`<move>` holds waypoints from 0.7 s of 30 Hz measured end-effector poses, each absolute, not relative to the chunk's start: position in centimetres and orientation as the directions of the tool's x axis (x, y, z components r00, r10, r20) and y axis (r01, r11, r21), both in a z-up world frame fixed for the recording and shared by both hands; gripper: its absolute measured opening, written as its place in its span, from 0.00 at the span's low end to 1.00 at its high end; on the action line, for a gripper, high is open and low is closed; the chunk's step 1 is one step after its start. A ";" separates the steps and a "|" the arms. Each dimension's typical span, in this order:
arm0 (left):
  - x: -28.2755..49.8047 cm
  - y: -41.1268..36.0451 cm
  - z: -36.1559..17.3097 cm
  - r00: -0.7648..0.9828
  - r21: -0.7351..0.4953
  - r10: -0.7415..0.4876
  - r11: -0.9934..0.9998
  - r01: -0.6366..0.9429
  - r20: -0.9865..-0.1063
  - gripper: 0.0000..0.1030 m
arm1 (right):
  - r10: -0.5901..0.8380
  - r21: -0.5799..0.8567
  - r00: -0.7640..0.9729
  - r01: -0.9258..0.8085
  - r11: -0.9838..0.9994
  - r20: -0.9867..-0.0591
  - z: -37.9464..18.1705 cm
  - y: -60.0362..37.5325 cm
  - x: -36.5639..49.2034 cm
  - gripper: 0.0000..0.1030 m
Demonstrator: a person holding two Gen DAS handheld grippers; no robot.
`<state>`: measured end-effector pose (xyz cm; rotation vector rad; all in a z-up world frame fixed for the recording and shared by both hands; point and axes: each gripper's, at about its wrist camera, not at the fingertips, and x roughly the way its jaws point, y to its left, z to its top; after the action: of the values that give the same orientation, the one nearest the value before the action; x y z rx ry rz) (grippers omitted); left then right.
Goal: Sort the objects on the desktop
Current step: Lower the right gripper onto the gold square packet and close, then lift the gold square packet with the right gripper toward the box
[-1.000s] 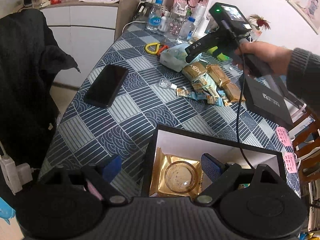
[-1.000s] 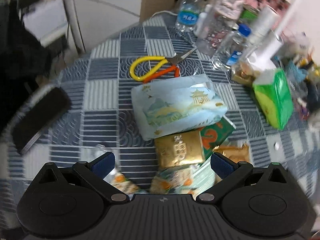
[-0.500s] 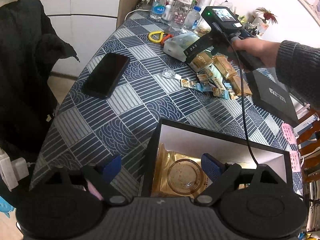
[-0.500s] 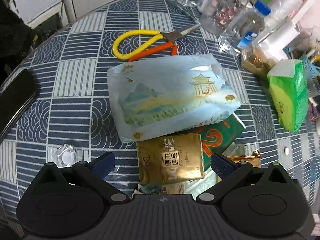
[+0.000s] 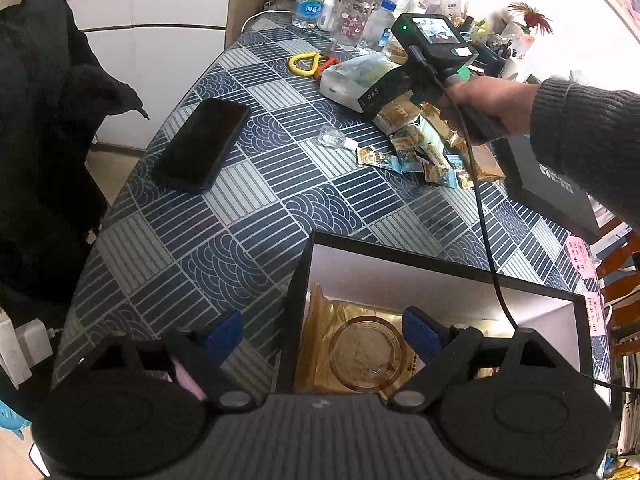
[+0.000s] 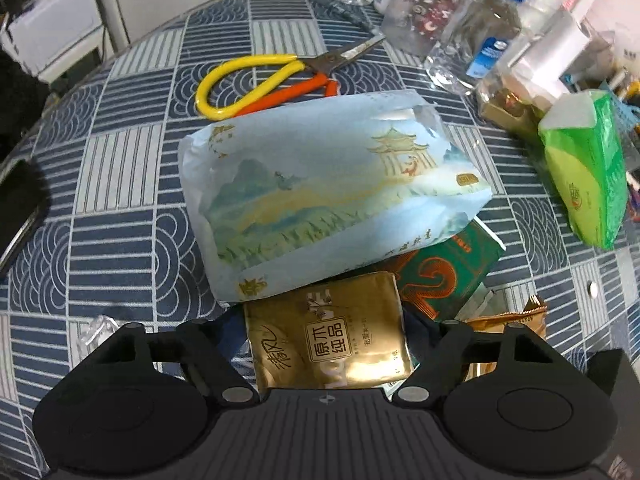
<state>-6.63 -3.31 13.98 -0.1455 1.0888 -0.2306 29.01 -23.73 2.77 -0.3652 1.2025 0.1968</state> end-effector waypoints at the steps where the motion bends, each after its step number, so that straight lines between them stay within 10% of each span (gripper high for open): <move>1: -6.6 -3.3 13.9 0.442 -0.231 -0.256 0.967 0.111 -0.860 1.00 | -0.048 -0.176 0.355 -0.338 0.925 -0.934 2.8 -23.7 28.9 0.74; 21: -9.9 -3.6 16.6 0.474 -0.246 -0.291 0.957 0.156 -0.831 1.00 | -0.094 -0.244 0.482 -0.260 0.934 -0.871 10.3 -24.9 23.9 0.74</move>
<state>-9.92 -3.58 16.57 -0.1426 1.0428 -0.2742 23.91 -24.94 10.27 -0.3688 1.0701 0.1040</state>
